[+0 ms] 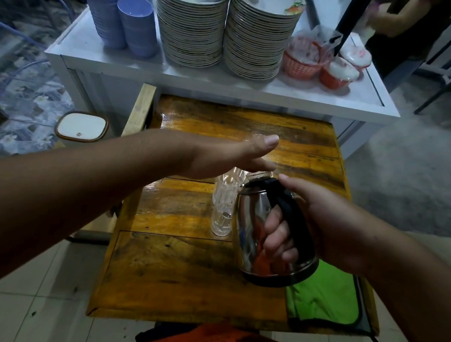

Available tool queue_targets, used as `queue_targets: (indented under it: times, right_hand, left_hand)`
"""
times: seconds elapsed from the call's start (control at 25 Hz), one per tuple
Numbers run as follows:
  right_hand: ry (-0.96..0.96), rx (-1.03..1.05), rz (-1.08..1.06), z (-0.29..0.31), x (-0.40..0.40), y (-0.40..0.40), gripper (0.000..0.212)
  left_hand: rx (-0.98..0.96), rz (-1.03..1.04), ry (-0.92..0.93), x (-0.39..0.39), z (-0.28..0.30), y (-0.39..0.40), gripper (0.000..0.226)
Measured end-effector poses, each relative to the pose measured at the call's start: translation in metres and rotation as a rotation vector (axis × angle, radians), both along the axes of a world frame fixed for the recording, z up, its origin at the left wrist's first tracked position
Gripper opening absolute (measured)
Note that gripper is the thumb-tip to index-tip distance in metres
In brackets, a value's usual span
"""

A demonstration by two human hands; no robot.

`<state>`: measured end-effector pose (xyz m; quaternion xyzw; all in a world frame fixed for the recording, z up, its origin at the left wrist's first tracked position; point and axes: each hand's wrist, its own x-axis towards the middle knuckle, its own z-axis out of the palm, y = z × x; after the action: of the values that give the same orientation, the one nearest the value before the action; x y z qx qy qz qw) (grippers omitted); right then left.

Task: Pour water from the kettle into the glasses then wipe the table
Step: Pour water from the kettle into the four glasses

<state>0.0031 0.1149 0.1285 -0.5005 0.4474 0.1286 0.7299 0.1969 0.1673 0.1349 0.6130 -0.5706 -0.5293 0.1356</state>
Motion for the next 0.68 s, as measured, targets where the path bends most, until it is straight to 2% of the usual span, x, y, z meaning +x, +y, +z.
queue_targets:
  times: [0.36,0.56,0.68]
  right_hand:
    - [0.006,-0.011,0.025,0.006,0.006,-0.009,0.077]
    - [0.006,-0.022,0.044,0.011,0.008,-0.014,0.078]
    - [0.013,-0.022,0.048,0.011,0.009,-0.016,0.077]
  left_hand:
    - [0.001,0.011,0.022,0.002,0.002,-0.003,0.068]
    - [0.016,-0.015,0.010,0.008,-0.003,-0.008,0.087]
    - [0.005,-0.013,0.034,0.008,-0.001,-0.010,0.077]
